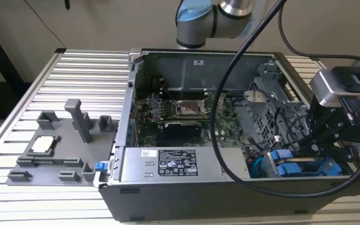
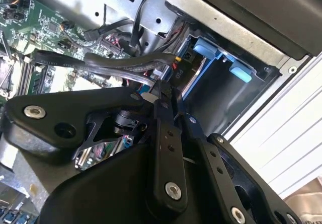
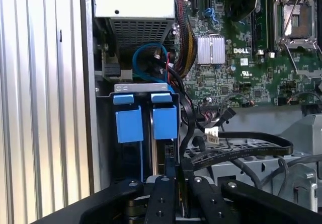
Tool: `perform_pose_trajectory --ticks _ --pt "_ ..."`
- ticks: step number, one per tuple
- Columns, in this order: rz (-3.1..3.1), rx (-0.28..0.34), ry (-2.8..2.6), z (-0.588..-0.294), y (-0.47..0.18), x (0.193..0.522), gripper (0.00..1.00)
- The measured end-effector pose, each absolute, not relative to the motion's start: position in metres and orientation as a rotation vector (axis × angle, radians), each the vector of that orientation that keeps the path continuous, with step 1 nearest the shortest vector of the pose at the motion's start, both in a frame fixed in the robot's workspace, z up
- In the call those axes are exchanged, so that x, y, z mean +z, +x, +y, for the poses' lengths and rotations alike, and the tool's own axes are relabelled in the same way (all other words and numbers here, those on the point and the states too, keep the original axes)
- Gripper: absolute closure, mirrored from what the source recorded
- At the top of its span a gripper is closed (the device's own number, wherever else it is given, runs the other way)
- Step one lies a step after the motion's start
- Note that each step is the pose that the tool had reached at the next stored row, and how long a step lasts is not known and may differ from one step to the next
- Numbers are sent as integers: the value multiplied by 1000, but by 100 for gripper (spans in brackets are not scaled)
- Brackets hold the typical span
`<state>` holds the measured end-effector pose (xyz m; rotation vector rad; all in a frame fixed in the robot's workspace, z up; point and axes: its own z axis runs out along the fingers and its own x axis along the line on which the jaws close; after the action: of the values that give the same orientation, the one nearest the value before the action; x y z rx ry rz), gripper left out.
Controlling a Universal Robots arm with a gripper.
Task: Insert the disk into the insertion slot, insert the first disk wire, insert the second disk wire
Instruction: 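Insert the second disk wire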
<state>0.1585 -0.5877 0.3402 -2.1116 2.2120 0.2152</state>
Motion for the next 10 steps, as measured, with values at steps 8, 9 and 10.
perform_pose_trajectory --ticks 8,9,10 --pt "2221 212 -2103 -588 158 334 84" --pt "2222 212 -2102 -588 158 333 84" --pt "2223 212 -2101 -588 158 333 84"
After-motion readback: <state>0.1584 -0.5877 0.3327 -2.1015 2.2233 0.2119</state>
